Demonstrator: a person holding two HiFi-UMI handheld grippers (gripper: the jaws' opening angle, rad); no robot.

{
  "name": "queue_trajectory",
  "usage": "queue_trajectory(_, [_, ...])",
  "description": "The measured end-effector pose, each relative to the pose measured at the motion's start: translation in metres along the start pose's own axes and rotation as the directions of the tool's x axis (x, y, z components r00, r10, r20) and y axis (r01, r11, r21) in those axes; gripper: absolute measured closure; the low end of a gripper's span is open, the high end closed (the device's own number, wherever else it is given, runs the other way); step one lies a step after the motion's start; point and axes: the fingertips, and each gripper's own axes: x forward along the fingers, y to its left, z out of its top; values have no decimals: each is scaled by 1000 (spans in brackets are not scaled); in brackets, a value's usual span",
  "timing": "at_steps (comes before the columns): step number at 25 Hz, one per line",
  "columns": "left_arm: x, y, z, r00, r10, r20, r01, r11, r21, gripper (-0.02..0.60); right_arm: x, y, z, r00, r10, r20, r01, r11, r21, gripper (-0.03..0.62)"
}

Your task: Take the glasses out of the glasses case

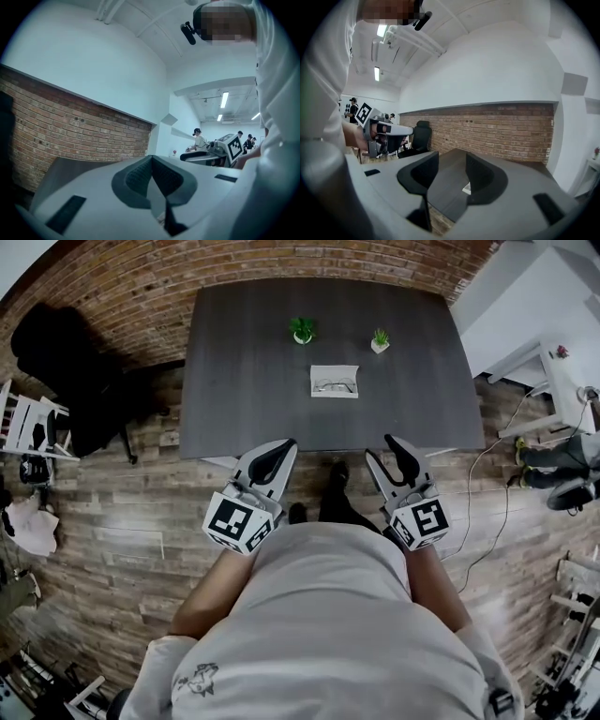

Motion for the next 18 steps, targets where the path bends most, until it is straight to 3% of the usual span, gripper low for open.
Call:
queue_trajectory(12, [22,38,-6,997,72,-40,-73,997,-18,571,69,-26,-5,993,111,-27,-111,994,-13,412])
queue_trajectory(18, [54,57,-15,993,90,-70,-94,994,-58,571,107,-52,-38,968,198,-158,-201,979,-8,418])
